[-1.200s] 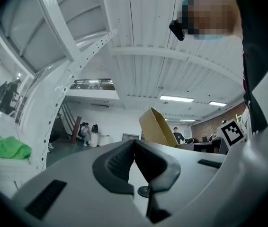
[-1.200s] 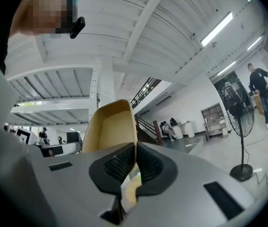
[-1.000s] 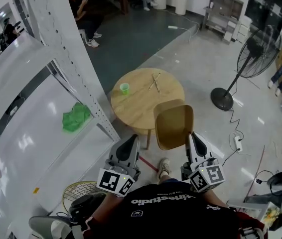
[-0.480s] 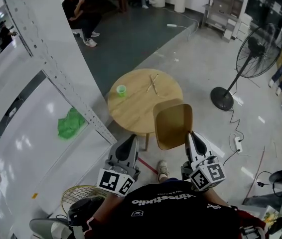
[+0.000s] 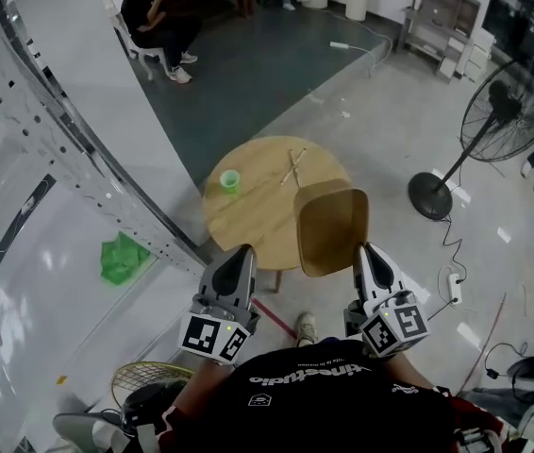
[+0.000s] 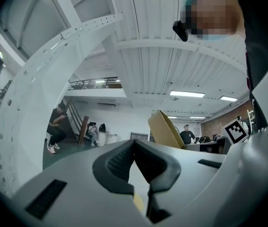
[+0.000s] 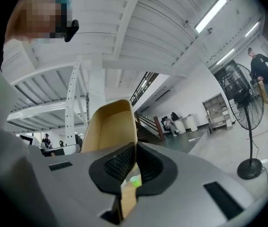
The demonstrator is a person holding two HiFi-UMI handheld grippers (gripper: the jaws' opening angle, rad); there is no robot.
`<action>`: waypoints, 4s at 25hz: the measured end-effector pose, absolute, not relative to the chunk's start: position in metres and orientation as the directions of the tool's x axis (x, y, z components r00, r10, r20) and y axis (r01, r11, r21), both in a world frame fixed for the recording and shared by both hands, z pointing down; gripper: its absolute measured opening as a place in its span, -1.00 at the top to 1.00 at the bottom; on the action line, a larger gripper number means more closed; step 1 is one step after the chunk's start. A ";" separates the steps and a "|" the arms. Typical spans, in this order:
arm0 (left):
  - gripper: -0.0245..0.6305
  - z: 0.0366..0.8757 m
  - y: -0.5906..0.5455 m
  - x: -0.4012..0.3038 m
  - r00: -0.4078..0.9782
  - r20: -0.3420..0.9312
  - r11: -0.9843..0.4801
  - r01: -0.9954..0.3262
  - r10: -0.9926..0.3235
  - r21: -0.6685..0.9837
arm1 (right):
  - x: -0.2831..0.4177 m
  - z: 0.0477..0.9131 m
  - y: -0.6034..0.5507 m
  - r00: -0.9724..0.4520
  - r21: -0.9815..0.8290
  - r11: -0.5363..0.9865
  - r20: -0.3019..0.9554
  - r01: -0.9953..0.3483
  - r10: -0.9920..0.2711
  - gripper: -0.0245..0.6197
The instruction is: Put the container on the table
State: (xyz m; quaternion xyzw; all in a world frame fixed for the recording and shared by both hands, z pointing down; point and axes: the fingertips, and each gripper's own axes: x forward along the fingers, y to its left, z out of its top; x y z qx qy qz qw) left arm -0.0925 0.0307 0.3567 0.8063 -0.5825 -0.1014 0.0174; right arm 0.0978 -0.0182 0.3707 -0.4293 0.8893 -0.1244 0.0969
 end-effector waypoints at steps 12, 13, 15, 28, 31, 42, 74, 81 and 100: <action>0.85 0.360 -0.059 -0.066 0.273 -0.099 -0.283 -0.953 -0.957 0.105 | 0.129 0.387 -0.110 -0.638 -0.345 0.612 -0.046 -0.712 -0.769 0.84; 0.85 0.361 -0.062 -0.065 0.270 -0.093 -0.279 -0.955 -0.958 0.103 | 0.130 0.390 -0.115 -0.641 -0.347 0.612 -0.041 -0.710 -0.767 0.84; 0.85 0.365 -0.068 -0.066 0.262 -0.079 -0.269 -0.958 -0.962 0.102 | 0.129 0.395 -0.125 -0.645 -0.357 0.609 -0.024 -0.709 -0.764 0.84; 0.85 0.384 -0.109 -0.104 0.253 -0.049 -0.257 -0.958 -0.966 0.129 | 0.079 0.431 -0.190 -0.656 -0.367 0.569 0.179 -0.736 -0.733 0.84; 0.85 0.384 -0.123 -0.121 0.268 -0.050 -0.273 -0.954 -0.962 0.128 | 0.062 0.435 -0.204 -0.639 -0.370 0.544 0.211 -0.753 -0.740 0.84; 0.85 0.405 -0.169 -0.151 0.381 -0.082 -0.389 -0.911 -0.921 0.139 | 0.037 0.480 -0.236 -0.488 -0.355 0.373 0.329 -0.857 -0.808 0.84; 0.85 0.467 -0.278 -0.056 0.514 -0.055 -0.517 -0.854 -0.856 0.062 | 0.126 0.715 -0.339 -0.212 -0.311 -0.066 0.773 -0.948 -0.597 0.84; 0.85 0.479 -0.291 -0.058 0.502 -0.021 -0.502 -0.862 -0.865 0.071 | 0.127 0.761 -0.348 -0.200 -0.309 -0.130 0.829 -0.942 -0.521 0.84; 0.85 0.492 -0.303 -0.059 0.490 0.046 -0.487 -0.871 -0.870 0.071 | 0.125 0.777 -0.363 -0.200 -0.289 -0.096 0.832 -0.953 -0.518 0.28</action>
